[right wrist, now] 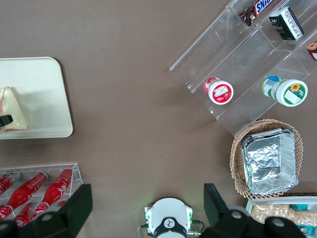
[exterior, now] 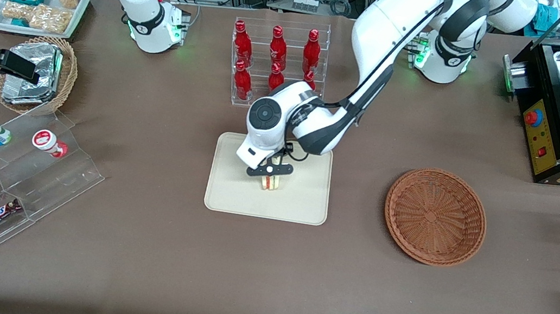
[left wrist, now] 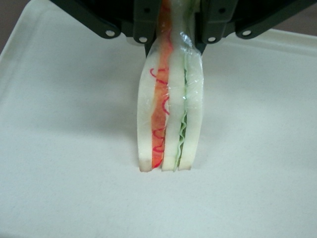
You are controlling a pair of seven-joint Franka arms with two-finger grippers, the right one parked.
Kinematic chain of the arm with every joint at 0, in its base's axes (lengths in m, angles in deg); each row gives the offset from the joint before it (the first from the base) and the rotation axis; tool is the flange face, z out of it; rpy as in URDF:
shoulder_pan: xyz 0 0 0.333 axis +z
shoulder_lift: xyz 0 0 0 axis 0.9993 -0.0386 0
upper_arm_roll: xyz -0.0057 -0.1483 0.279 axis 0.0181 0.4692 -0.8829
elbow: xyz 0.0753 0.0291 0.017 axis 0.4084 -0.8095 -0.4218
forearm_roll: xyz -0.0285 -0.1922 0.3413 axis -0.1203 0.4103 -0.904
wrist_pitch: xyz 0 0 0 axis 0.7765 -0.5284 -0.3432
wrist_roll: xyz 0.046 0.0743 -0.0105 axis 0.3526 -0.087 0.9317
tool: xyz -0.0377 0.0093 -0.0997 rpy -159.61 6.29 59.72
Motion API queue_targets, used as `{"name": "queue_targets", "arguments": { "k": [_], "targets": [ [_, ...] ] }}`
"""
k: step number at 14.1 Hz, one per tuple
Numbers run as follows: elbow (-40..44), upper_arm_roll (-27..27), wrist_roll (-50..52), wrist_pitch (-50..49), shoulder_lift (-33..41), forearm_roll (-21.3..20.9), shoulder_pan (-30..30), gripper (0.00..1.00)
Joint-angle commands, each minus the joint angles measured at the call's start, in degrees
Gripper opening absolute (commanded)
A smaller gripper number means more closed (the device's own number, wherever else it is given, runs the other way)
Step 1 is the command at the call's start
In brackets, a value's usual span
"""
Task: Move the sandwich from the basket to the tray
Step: 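Carry the sandwich with the left gripper over the cream tray and lower it, then open the left gripper to release the sandwich onto the tray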
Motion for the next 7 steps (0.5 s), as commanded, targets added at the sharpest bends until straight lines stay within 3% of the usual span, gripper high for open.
{"name": "queue_targets", "arguments": {
  "k": [1, 4, 5, 6, 7],
  "targets": [
    [2.06, -0.62, -0.93, -1.77, -0.44, -0.21, -0.08, 0.31],
    [1.89, -0.79, -3.03, -4.67, -0.26, -0.38, 0.97, 0.33],
    [1.88, -0.79, -4.70, -4.68, -0.35, -0.12, 1.41, 0.39],
    [1.88, -0.79, -5.06, -4.59, -0.70, -0.21, 1.42, 0.52],
    [1.88, -0.79, -5.07, -4.59, -0.62, -0.29, 1.50, 0.54]
  ]
}}
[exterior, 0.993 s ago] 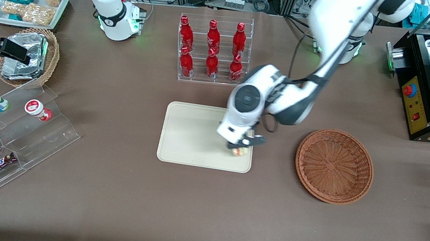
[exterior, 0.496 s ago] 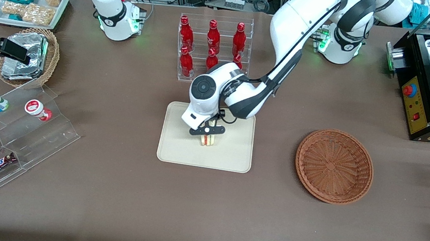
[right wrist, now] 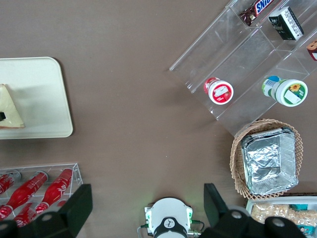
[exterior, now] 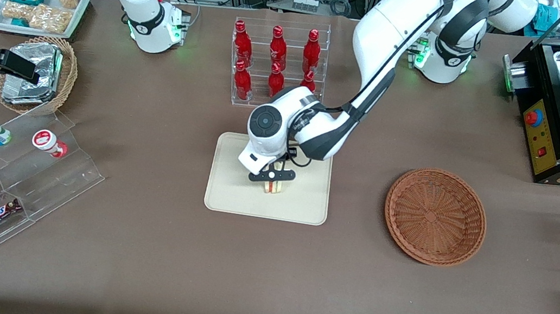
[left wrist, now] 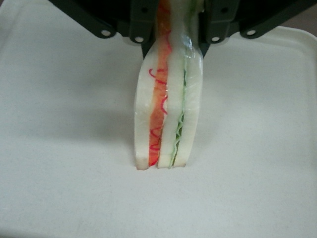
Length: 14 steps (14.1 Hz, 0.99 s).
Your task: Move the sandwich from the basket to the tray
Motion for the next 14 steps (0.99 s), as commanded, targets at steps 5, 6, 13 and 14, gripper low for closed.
{"name": "queue_targets", "arguments": {
  "k": [5, 6, 13, 14],
  "targets": [
    [1.51, -1.64, -0.34, -1.75, 2.12, -0.47, 0.60, 1.00],
    [1.34, -2.52, -0.25, -2.88, 3.61, -0.38, 0.69, 1.00],
    [-1.81, -2.97, -11.12, -25.53, 22.31, 0.32, 17.18, 1.00],
    [-3.39, -3.14, -13.33, -28.70, 25.04, 0.15, 19.30, 1.00]
  ]
}}
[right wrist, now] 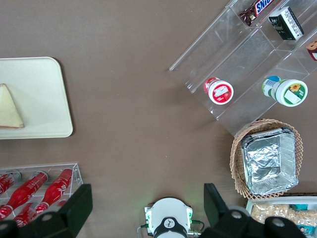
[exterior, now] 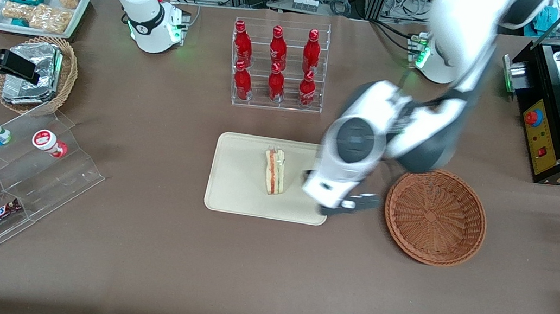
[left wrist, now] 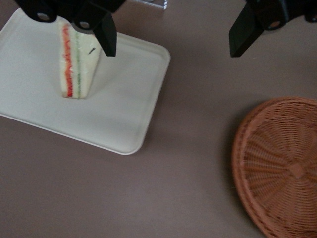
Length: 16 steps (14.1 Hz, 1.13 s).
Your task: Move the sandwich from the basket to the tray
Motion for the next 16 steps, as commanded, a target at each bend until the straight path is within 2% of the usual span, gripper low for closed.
{"name": "queue_targets", "arguments": {
  "k": [1, 6, 9, 10, 13, 16],
  "targets": [
    [-7.24, 0.43, -7.90, -6.77, 9.14, 0.03, 6.82, 1.00],
    [-7.52, 0.35, -23.82, -14.53, 14.69, -1.02, 17.20, 1.00],
    [-7.17, 0.35, -34.79, -19.79, 17.07, -5.93, 20.54, 1.00],
    [-7.08, 0.35, -39.01, -20.51, 18.29, -6.03, 22.21, 1.00],
    [-6.82, 0.43, -42.75, -23.49, 21.20, -5.16, 25.57, 1.00],
    [-4.80, 0.87, -39.51, -23.76, 22.70, -0.33, 25.13, 1.00]
  ]
}}
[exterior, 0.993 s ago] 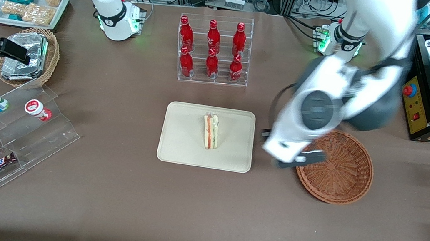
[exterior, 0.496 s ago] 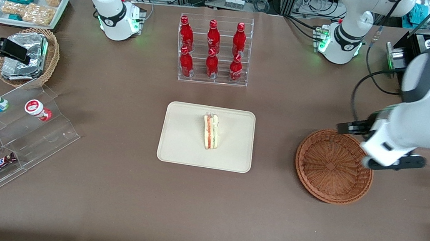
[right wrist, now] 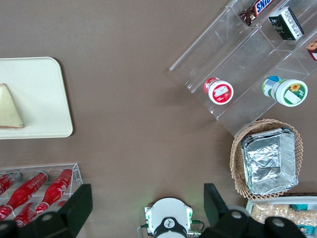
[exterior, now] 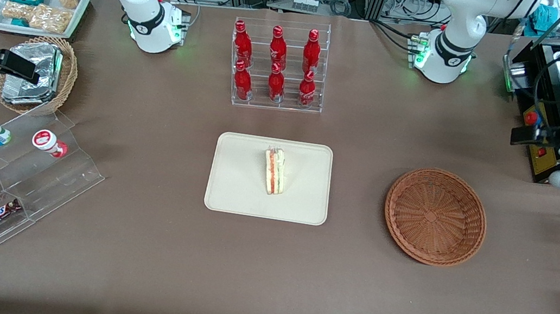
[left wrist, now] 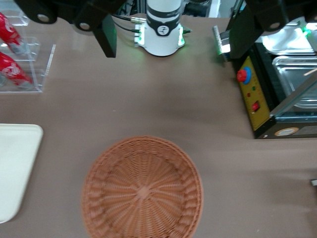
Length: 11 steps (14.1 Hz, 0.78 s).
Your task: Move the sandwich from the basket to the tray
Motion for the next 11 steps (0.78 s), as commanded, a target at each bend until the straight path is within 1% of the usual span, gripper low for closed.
{"name": "queue_targets", "arguments": {
  "k": [1, 3, 5, 9, 11],
  "targets": [
    [0.91, 1.22, 4.81, -0.99, 1.51, 2.36, -0.61, 1.00],
    [1.01, 2.61, 7.29, -1.08, 3.43, 2.54, -0.61, 1.00],
    [0.30, 4.02, 7.48, -2.04, 3.97, 2.45, -0.61, 1.00],
    [-0.49, 4.20, 7.04, -7.31, 5.46, 1.57, 0.52, 1.00],
    [-1.71, 6.30, 6.77, -5.05, 6.16, 1.49, 1.85, 1.00]
  ]
}}
